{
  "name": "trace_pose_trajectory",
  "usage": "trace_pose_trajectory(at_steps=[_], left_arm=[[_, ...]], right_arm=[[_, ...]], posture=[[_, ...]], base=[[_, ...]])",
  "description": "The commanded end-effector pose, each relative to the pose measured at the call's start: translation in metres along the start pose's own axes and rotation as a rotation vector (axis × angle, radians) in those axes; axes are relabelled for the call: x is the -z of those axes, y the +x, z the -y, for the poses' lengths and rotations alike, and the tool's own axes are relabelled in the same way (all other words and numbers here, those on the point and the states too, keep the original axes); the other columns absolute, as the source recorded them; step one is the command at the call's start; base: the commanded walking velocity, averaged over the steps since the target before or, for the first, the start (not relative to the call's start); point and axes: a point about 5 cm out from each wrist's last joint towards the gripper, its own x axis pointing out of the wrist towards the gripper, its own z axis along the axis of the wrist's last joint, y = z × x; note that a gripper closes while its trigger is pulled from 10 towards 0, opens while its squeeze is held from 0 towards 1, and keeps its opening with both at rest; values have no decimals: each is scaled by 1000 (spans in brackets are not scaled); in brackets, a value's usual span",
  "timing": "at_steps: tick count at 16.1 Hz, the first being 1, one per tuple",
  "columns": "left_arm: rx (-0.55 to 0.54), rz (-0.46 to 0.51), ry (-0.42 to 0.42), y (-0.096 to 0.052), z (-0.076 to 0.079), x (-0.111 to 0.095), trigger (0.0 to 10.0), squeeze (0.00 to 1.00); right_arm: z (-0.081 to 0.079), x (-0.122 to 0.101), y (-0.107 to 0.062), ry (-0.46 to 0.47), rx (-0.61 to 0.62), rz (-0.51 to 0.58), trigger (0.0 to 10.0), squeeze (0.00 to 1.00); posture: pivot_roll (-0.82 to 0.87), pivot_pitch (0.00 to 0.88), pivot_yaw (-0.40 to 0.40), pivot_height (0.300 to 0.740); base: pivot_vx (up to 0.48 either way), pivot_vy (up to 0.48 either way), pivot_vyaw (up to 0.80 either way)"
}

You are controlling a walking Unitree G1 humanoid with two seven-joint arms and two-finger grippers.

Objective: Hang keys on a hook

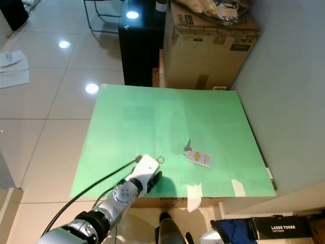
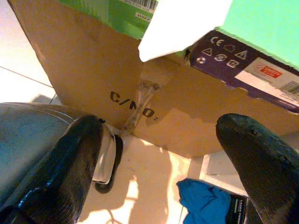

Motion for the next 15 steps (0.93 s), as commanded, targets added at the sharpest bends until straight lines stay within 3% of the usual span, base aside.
trace_pose_trajectory(at_steps=[1, 3, 4, 5, 6, 7, 8, 11, 15], left_arm=[[125, -38, -114, 3, 61, -15, 10000, 0], [136, -33, -124, 5, 62, -21, 10000, 0], [144, -29, -127, 6, 63, -23, 1882, 0], [147, -26, -121, 6, 63, -24, 0, 0], [150, -25, -109, 6, 63, -24, 0, 0], [173, -35, -75, 5, 66, -21, 0, 0], [177, -40, -67, 4, 67, -20, 0, 0], [186, -83, 21, 1, 70, -7, 0, 0], [181, -101, 28, 0, 67, -3, 0, 0]], right_arm=[[-16, 8, -11, -4, -81, -42, 10000, 0], [-17, 7, -11, -4, -79, -39, 10000, 0], [-18, 7, -11, -3, -77, -41, 10000, 0], [-21, 7, -11, -2, -76, -45, 10000, 0], [-25, 8, -12, 0, -76, -49, 10000, 0], [-41, 7, -13, 7, -81, -57, 10000, 0], [-44, 6, -13, 8, -82, -57, 10000, 0], [-27, 0, -12, 1, -77, -39, 10000, 0], [-23, 1, -13, -6, -69, -47, 10000, 0]], posture=[[-484, 264, -9, 740], [-492, 265, -6, 740], [-495, 265, -4, 740], [-495, 265, -3, 740], [-495, 265, -2, 740], [-496, 267, -2, 740], [-496, 267, -2, 740], [-498, 270, -7, 740], [-494, 269, -10, 740]], base=[[0, 0, 0], [0, 0, 0], [0, 0, 0], [0, 0, 0], [0, 0, 0], [0, 0, 0], [0, 0, 0], [0, 0, 0], [0, 0, 0]])
